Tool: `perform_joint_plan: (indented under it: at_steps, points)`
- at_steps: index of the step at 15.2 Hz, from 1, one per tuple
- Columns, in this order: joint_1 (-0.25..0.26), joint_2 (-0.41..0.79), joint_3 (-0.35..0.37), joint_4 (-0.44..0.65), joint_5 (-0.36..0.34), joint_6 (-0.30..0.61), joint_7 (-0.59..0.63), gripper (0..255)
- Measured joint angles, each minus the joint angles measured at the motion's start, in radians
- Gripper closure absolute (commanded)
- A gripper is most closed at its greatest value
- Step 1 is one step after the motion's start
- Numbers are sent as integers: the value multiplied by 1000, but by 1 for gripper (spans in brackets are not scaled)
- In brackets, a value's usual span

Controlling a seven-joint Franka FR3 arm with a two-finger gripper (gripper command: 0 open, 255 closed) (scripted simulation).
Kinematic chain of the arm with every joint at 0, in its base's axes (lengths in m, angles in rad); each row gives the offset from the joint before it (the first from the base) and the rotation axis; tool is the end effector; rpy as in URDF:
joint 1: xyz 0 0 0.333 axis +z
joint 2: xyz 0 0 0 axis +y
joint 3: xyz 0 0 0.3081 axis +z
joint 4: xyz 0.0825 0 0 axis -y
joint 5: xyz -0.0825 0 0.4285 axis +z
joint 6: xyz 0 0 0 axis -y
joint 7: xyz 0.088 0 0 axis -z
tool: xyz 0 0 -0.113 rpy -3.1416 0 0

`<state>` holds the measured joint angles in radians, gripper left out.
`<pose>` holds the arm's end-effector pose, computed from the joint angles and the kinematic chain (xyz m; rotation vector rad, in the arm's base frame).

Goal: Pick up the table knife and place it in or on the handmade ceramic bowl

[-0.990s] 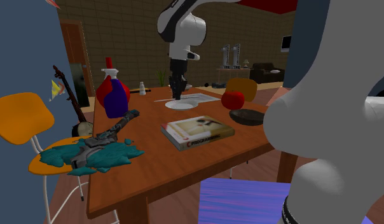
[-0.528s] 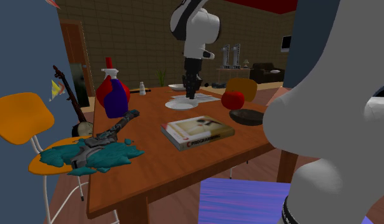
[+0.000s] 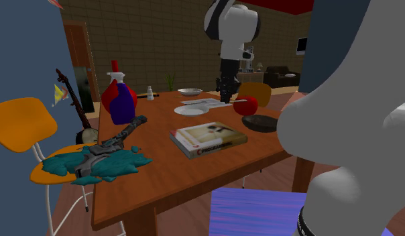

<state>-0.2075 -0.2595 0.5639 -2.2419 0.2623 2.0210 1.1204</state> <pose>0.4837 0.2029 0.4252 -2.7615 1.3221 0.0922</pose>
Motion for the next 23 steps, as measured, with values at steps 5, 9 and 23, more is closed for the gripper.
perform_joint_plan:
  at_steps: [5,9,23]
  points:
    - [-42,-48,-94,-49,-1,-20,-138,255]
    - [-80,-72,-166,-79,-15,-31,-242,255]
    - [-108,-13,-196,-179,-31,115,-319,255]
